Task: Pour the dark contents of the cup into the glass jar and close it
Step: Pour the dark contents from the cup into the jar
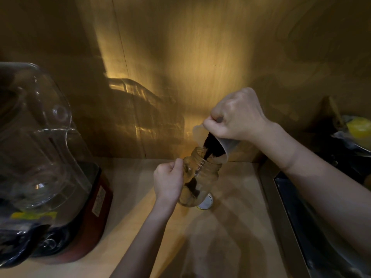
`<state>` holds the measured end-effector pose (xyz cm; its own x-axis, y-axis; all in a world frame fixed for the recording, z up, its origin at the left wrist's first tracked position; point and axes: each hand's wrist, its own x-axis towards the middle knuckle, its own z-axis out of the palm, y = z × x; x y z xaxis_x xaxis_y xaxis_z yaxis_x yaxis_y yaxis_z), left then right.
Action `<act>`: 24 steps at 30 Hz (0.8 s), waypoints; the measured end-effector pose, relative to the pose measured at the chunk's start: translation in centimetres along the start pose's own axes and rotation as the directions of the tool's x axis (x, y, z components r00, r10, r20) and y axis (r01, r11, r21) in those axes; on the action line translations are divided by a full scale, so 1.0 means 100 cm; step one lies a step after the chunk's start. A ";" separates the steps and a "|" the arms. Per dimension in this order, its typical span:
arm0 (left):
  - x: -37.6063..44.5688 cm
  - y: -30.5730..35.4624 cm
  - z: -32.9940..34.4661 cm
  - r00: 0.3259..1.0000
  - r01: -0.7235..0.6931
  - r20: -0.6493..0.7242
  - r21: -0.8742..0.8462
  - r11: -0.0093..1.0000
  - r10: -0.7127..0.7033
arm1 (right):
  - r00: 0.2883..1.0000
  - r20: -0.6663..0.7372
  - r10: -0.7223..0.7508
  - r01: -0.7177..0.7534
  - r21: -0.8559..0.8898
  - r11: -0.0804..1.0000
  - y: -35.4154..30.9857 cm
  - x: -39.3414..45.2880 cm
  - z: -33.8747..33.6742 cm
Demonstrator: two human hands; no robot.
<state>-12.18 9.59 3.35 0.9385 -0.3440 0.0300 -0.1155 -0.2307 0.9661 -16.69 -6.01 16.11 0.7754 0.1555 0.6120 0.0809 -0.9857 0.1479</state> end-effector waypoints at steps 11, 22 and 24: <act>0.001 0.001 0.001 0.999 0.032 -0.020 -0.018 0.999 -0.032 | 0.996 -0.017 -0.086 0.086 -0.009 0.996 -0.003 0.000 -0.006; 0.001 0.002 0.001 0.998 0.060 -0.013 -0.023 0.998 -0.060 | 0.993 -0.048 -0.104 0.104 0.004 0.995 -0.004 0.001 -0.007; 0.001 0.003 0.001 0.998 0.060 0.003 -0.031 0.998 -0.060 | 0.993 -0.063 -0.100 0.101 0.007 0.995 -0.004 0.001 -0.007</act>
<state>-12.12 9.41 3.61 0.9429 -0.3318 -0.0291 -0.0483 -0.2225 0.9737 -17.06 -5.56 16.70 0.7226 0.2570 0.6418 0.1629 -0.9655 0.2031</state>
